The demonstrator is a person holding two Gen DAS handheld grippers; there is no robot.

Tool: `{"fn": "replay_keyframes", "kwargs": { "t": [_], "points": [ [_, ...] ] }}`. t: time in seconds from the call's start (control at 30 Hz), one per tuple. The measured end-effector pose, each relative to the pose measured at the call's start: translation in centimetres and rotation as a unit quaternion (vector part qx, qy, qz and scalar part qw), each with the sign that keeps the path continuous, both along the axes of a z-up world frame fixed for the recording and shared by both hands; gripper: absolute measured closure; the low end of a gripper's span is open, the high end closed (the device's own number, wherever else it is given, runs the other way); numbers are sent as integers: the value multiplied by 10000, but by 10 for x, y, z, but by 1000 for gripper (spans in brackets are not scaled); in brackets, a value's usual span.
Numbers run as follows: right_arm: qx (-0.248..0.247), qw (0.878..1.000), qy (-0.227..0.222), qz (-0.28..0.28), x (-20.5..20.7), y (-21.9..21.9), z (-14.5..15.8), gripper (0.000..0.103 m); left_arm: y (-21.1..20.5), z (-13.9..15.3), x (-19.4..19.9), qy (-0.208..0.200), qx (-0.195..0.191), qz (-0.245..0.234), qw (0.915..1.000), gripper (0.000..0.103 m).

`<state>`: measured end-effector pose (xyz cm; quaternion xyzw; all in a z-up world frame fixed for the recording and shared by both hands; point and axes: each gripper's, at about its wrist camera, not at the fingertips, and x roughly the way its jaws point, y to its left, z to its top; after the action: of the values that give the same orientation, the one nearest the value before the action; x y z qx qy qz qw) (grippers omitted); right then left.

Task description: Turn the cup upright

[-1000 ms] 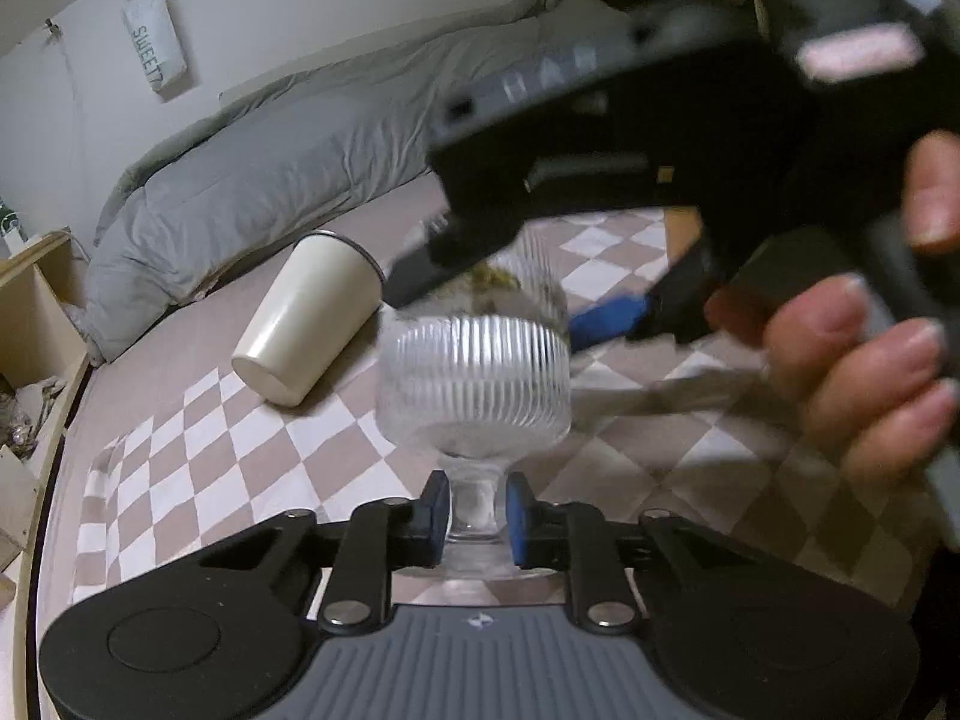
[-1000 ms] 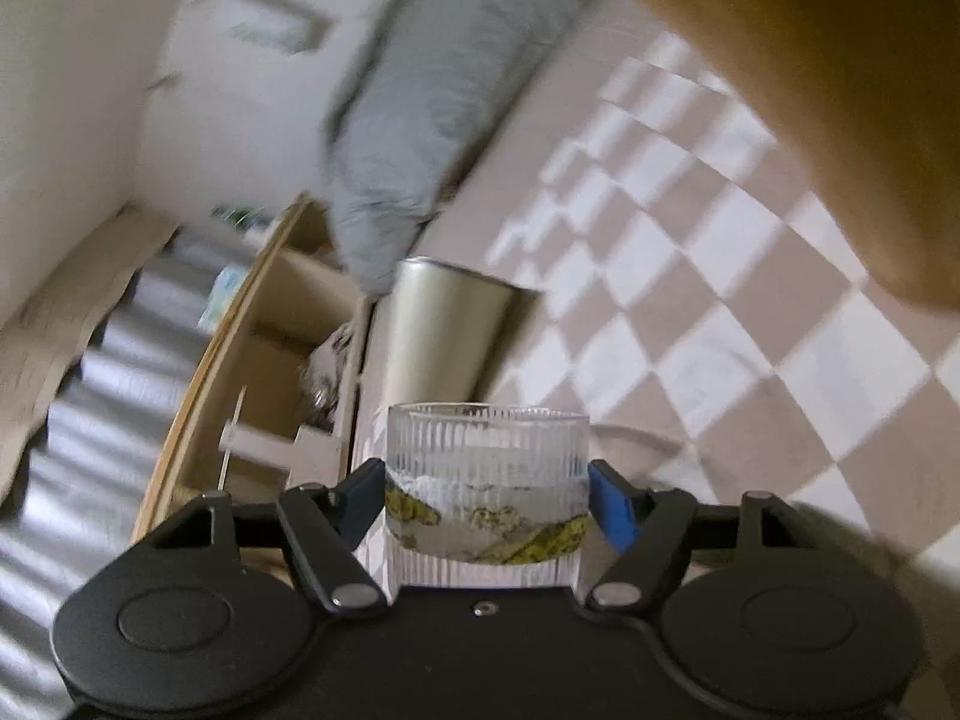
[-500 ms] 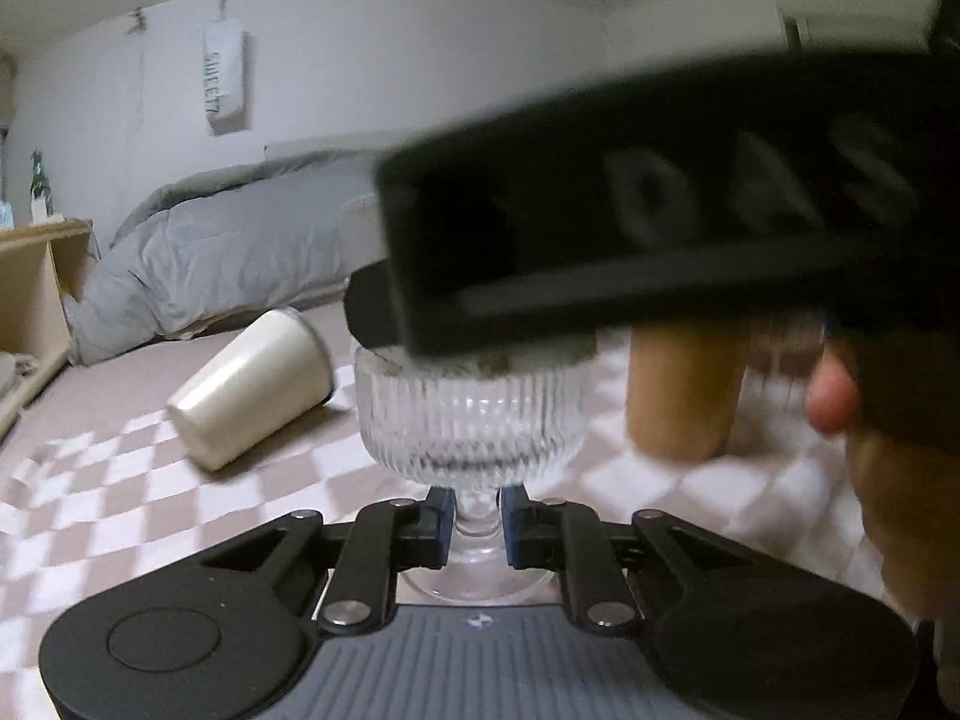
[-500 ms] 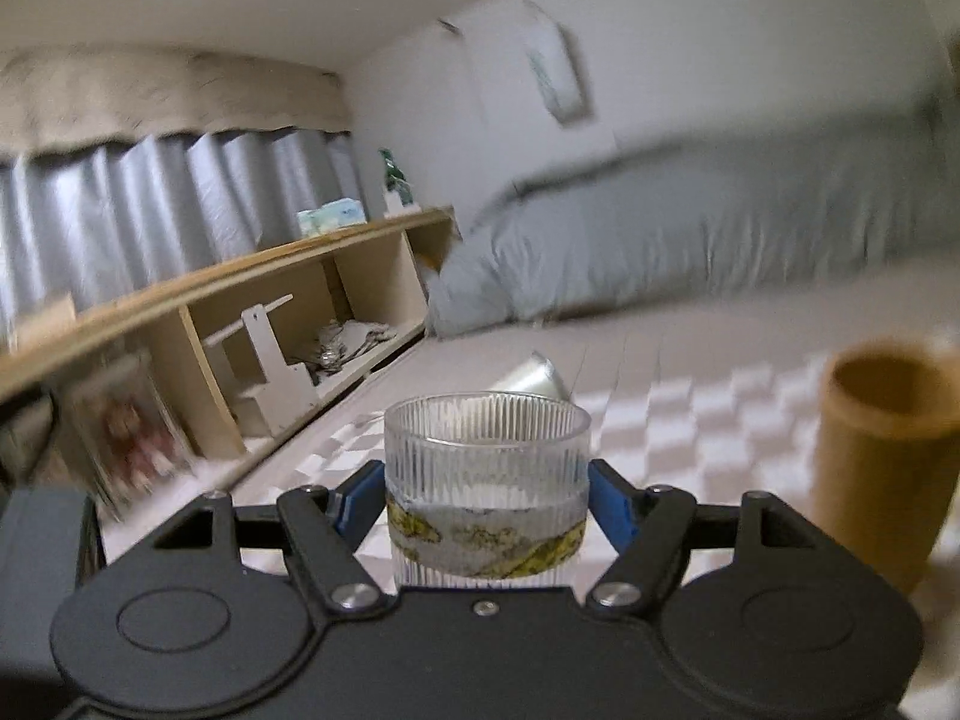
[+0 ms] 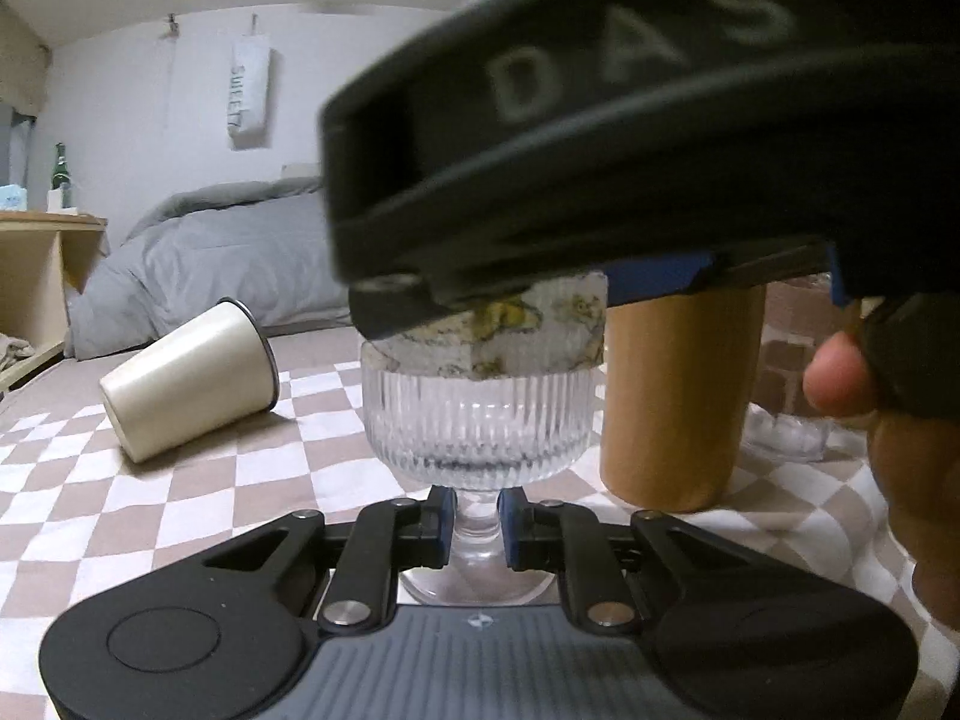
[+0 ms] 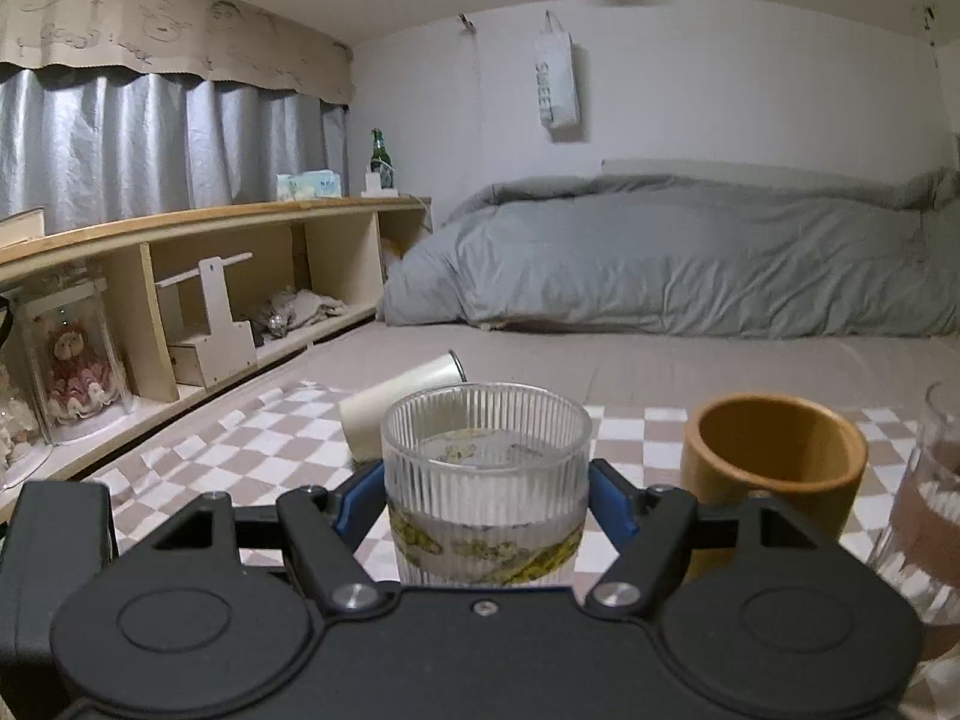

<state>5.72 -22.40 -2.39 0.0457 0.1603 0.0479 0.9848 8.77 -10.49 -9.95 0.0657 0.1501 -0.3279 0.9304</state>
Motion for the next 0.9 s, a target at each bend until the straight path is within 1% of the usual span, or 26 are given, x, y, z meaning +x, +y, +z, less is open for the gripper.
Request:
{"fn": "replay_keyframes", "kwargs": {
  "t": [0.13,0.3,0.4,0.47,0.5,0.53,0.57,0.63,0.67,0.7,0.73,0.8,0.9],
  "points": [
    [-112,9999,-31,-24,6,4,-1,30,3,-3,4,-25,-136,51,9999,87],
    [-260,9996,-77,14,6,7,-3,30,4,-7,6,-22,-178,41,9998,86],
    [-236,9996,-93,82,4,8,-3,28,7,-6,3,51,-198,40,9998,83],
    [-172,9996,-133,155,2,9,-1,21,10,-2,2,127,-171,65,9998,76],
    [-150,9996,-144,170,0,8,0,19,12,1,2,172,-189,81,9996,70],
    [-135,9997,-149,162,-2,8,1,19,16,4,1,219,-239,76,9994,62],
    [-118,9997,-150,146,-3,8,2,19,19,8,-1,303,-229,74,9993,59],
    [-50,9998,-173,130,-7,5,4,19,23,14,-5,400,-196,59,9990,45],
    [4,9998,-182,114,-10,4,6,18,26,18,-8,398,-185,50,9990,41],
    [57,9997,-203,106,-12,2,8,18,29,23,-12,356,-195,39,9992,34],
    [92,9996,-229,100,-14,1,11,17,31,28,-16,329,-190,31,9993,31],
    [134,9994,-312,89,-20,-1,16,17,36,40,-22,258,-224,77,9994,29],
    [162,9988,-462,61,-30,-4,28,15,45,57,-29,165,-258,215,9993,22]
  ]
}}
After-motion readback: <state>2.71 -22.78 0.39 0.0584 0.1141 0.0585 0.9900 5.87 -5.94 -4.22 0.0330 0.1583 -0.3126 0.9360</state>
